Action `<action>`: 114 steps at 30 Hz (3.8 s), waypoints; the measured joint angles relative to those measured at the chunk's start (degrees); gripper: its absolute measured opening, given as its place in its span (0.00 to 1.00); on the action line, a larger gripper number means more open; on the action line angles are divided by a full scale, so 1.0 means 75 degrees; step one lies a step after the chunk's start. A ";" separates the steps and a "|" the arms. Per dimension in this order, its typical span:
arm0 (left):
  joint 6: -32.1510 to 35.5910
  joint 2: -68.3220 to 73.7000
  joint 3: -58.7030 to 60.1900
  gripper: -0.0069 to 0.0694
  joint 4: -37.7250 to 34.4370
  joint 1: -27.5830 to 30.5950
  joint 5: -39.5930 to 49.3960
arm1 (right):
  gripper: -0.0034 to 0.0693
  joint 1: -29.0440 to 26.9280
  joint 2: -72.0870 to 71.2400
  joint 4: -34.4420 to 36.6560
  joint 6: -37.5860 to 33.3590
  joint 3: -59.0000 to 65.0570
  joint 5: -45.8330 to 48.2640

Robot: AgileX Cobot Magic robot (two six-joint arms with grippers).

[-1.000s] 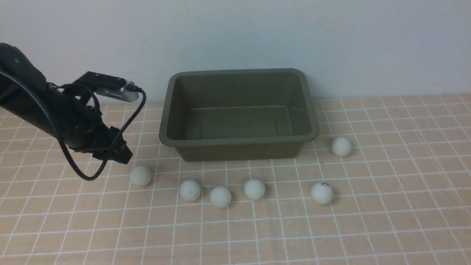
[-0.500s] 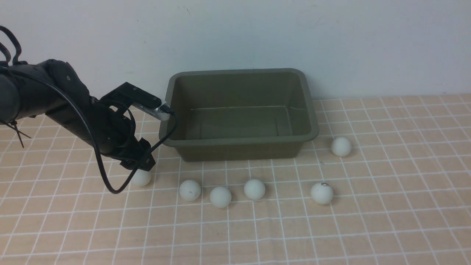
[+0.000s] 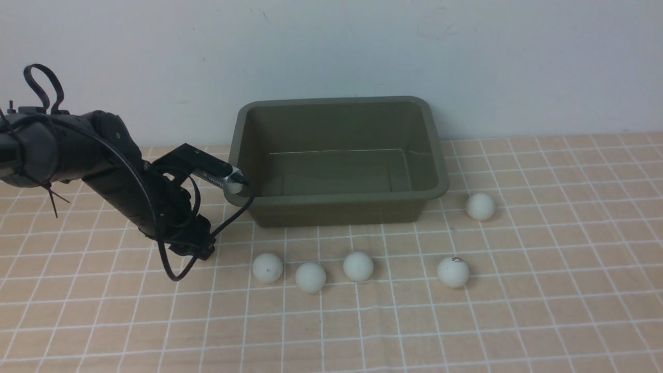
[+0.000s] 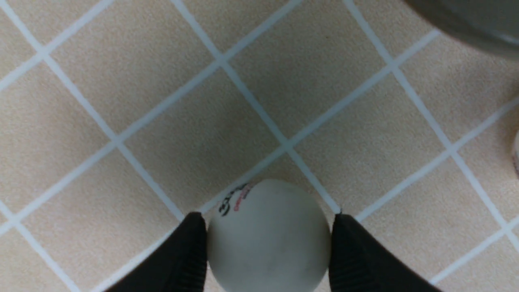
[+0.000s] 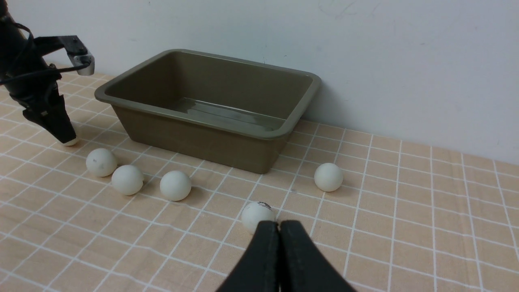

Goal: Put the table tennis balls into the box on the light coffee tablecloth.
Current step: 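Reach for and grasp a ping pong ball on the table beside the basket, then drop the ball into the bin, then reach for and grasp a ping pong ball on the table beside the basket, then drop the ball into the bin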

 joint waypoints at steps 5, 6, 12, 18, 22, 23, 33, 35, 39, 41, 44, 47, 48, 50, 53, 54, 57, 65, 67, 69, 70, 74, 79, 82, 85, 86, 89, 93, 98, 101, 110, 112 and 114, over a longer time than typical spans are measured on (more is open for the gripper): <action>-0.0243 -0.0205 -0.0551 0.49 -0.0026 0.0000 0.1066 | 0.02 0.0000 0.0000 0.0000 0.0000 0.0000 0.0000; -0.0449 -0.0360 -0.0932 0.49 -0.0187 -0.0008 0.1535 | 0.02 0.0000 0.0000 0.0000 0.0000 0.0000 0.0000; -0.0387 -0.0613 -0.2222 0.49 -0.1349 -0.0035 0.2325 | 0.02 0.0000 0.0000 -0.0142 0.0000 0.0000 0.0000; 0.0066 -0.0142 -0.3324 0.49 -0.1754 -0.0156 0.2186 | 0.02 0.0000 0.0000 -0.0194 0.0000 0.0000 -0.0017; 0.0128 0.0517 -0.3867 0.49 -0.1761 -0.0393 0.2269 | 0.02 0.0000 0.0000 -0.0203 0.0000 0.0016 -0.0135; 0.0057 0.0880 -0.4133 0.52 -0.1719 -0.0508 0.2351 | 0.02 0.0000 0.0000 -0.0203 0.0000 0.0016 -0.0161; -0.3002 0.1104 -0.6453 0.52 0.0318 -0.0723 0.3902 | 0.02 0.0000 0.0000 -0.0210 0.0000 0.0018 -0.0179; -0.4060 0.0963 -0.6835 0.44 0.0726 -0.0723 0.4008 | 0.02 0.0000 0.0000 -0.0210 0.0000 0.0018 -0.0179; -0.4948 0.0474 -0.6911 0.24 0.0932 -0.0723 0.4090 | 0.02 0.0000 0.0000 -0.0226 0.0000 0.0018 -0.0186; -0.4921 0.0130 -0.6675 0.13 0.0857 -0.0723 0.4127 | 0.02 0.0000 0.0000 -0.0226 0.0000 0.0018 -0.0186; -0.4787 -0.0733 -0.5812 0.03 0.0665 -0.0723 0.4159 | 0.02 0.0000 0.0000 -0.0226 0.0000 0.0018 -0.0186; -0.4598 -0.1800 -0.4555 0.00 0.0499 -0.0723 0.4168 | 0.02 0.0000 0.0000 -0.0226 0.0000 0.0018 -0.0186; -0.4527 -0.2201 -0.4032 0.00 0.0457 -0.0723 0.4168 | 0.02 0.0000 0.0000 -0.0226 0.0000 0.0018 -0.0186; -0.4416 -0.2991 -0.2909 0.00 0.0380 -0.0723 0.4168 | 0.02 0.0000 0.0000 -0.0226 0.0000 0.0018 -0.0186; -0.4089 -0.3995 -0.1081 0.00 0.0034 -0.0723 0.4176 | 0.02 0.0000 0.0000 -0.0226 0.0000 0.0018 -0.0186; -0.3920 -0.4171 -0.0658 0.00 -0.0089 -0.0723 0.4176 | 0.02 0.0000 0.0000 -0.0226 0.0000 0.0018 -0.0186; -0.3229 -0.4475 0.0440 0.00 -0.0489 -0.0742 0.4132 | 0.02 0.0000 0.0000 -0.0226 0.0000 0.0018 -0.0186; -0.1863 -0.4127 0.1494 0.11 -0.0446 -0.1255 0.2189 | 0.02 0.0000 0.0000 -0.0226 0.0000 0.0018 -0.0186; -0.1811 -0.3842 0.1390 0.18 -0.0330 -0.1500 0.1758 | 0.02 0.0000 0.0000 -0.0226 0.0000 0.0018 -0.0186; -0.1781 -0.3601 0.1294 0.24 -0.0224 -0.1672 0.1555 | 0.02 0.0000 0.0000 -0.0226 0.0000 0.0018 -0.0186; -0.1774 -0.3433 0.1235 0.28 -0.0124 -0.1769 0.1440 | 0.02 0.0000 0.0000 -0.0226 0.0000 0.0018 -0.0186; -0.1876 -0.2709 0.1032 0.47 0.0189 -0.1923 0.1061 | 0.02 0.0000 0.0000 -0.0226 0.0000 0.0018 -0.0186; -0.2222 -0.1939 0.0965 0.56 0.0255 -0.1925 0.0441 | 0.02 0.0000 0.0000 -0.0226 0.0000 0.0018 -0.0186; -0.2243 -0.1585 0.0918 0.57 0.0189 -0.1931 0.0205 | 0.02 0.0000 0.0000 -0.0226 0.0000 0.0018 -0.0186; -0.2243 -0.1109 0.0835 0.57 0.0094 -0.1931 -0.0196 | 0.02 0.0000 0.0000 -0.0226 0.0000 0.0018 -0.0186; -0.2228 -0.1013 0.0829 0.57 0.0079 -0.1931 -0.0297 | 0.02 0.0000 0.0000 -0.0226 0.0000 0.0018 -0.0186; -0.2095 -0.0718 0.0829 0.57 -0.0031 -0.1941 -0.0634 | 0.02 0.0000 0.0000 -0.0226 0.0000 0.0018 -0.0186; -0.1794 -0.0478 0.0829 0.57 -0.0308 -0.1966 -0.0899 | 0.02 0.0000 0.0000 -0.0226 0.0000 0.0018 -0.0186; -0.1704 -0.0351 0.0825 0.51 -0.0520 -0.1974 -0.1008 | 0.02 0.0000 0.0000 -0.0226 0.0000 0.0018 -0.0186; -0.1651 -0.0475 0.0809 0.50 -0.0536 -0.1974 -0.0735 | 0.02 0.0000 0.0000 -0.0249 0.0000 0.0018 -0.0186; -0.0959 -0.2056 -0.0213 0.50 -0.1165 -0.2022 0.0532 | 0.02 0.0000 0.0000 -0.0291 -0.0003 0.0018 -0.0186; -0.0669 -0.2066 -0.0535 0.50 -0.1392 -0.2031 0.0201 | 0.02 0.0000 0.0000 -0.0333 -0.0003 0.0018 -0.0186; -0.0544 -0.1918 -0.0789 0.50 -0.1512 -0.2031 -0.0245 | 0.02 0.0000 0.0000 -0.0346 -0.0003 0.0018 -0.0186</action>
